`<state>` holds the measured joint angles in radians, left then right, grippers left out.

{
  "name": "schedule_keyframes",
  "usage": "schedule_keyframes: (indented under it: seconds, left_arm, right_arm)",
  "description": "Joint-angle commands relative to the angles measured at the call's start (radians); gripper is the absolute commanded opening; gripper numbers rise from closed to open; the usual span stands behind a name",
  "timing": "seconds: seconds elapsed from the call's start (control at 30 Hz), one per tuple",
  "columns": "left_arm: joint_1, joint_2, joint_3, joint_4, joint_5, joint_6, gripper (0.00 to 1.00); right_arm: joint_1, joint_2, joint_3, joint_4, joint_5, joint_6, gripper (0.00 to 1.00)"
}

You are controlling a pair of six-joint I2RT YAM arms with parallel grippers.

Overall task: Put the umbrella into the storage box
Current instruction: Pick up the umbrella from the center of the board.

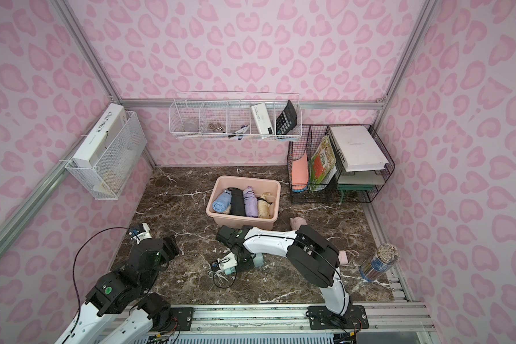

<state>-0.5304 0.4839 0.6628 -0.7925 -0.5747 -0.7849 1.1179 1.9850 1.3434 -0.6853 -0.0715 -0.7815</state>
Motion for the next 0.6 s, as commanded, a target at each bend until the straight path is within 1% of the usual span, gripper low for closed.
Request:
schedule_keyframes:
  seconds: [0.0,0.17,0.4,0.57]
  left_arm:
    - [0.000,0.004,0.010,0.026,0.001,0.017,0.76]
    - [0.000,0.017,0.012,0.042,0.004,0.023,0.76]
    - [0.000,0.056,0.033,0.068,0.010,0.046,0.76]
    - [0.001,0.074,0.036,0.083,0.013,0.053,0.76]
  right_arm:
    - [0.001,-0.003,-0.024,-0.006,0.012,0.035,0.26]
    - [0.001,-0.055,-0.054,0.029,-0.008,0.065,0.15]
    - [0.001,-0.120,-0.095,0.070,-0.037,0.098,0.07]
    - [0.000,-0.170,-0.116,0.100,-0.057,0.131,0.04]
